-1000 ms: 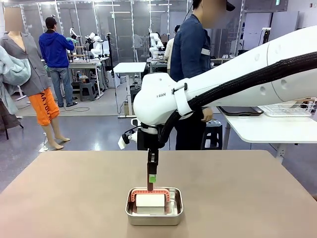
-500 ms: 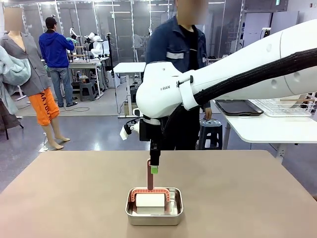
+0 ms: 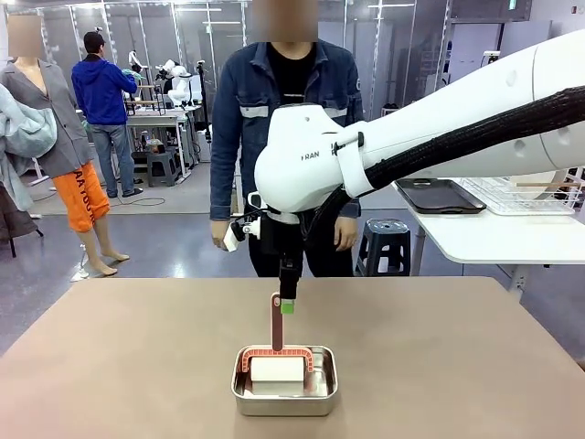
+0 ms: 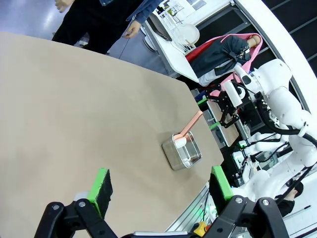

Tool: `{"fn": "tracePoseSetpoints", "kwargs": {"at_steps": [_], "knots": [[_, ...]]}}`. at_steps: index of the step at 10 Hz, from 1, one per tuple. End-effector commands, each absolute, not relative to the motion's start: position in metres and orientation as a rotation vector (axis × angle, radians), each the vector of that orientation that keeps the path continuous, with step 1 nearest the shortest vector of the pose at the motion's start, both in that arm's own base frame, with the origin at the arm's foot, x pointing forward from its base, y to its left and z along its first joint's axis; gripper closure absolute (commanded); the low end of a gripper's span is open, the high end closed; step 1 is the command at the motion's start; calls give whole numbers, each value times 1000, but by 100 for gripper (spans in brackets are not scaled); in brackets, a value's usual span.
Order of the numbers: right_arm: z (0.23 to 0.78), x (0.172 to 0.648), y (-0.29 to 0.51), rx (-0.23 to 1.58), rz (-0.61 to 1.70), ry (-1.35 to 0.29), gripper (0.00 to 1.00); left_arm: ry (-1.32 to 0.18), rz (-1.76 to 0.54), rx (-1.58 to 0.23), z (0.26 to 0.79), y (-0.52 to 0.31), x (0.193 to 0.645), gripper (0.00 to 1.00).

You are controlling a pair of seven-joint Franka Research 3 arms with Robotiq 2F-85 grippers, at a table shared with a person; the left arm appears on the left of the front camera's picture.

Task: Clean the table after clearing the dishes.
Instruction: Place the Lint Roller back on top of the Airtight Container.

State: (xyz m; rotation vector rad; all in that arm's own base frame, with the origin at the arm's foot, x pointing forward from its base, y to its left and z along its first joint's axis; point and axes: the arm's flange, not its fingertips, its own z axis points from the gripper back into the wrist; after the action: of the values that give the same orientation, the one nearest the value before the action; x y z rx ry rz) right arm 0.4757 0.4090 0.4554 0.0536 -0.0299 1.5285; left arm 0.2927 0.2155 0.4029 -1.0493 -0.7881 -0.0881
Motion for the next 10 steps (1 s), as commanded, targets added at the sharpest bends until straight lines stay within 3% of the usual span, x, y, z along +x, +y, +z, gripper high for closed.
{"fn": "tracePoseSetpoints", "kwargs": {"at_steps": [1, 9, 10], "knots": [[454, 475, 410, 59, 1528, -27, 0, -790, -86, -1044, 404, 217, 291, 0], [453, 476, 409, 56, 1528, -26, 0, -790, -86, -1044, 404, 217, 291, 0], [474, 476, 390, 343, 1417, -21, 0, -790, -86, -1044, 404, 217, 291, 0]]}}
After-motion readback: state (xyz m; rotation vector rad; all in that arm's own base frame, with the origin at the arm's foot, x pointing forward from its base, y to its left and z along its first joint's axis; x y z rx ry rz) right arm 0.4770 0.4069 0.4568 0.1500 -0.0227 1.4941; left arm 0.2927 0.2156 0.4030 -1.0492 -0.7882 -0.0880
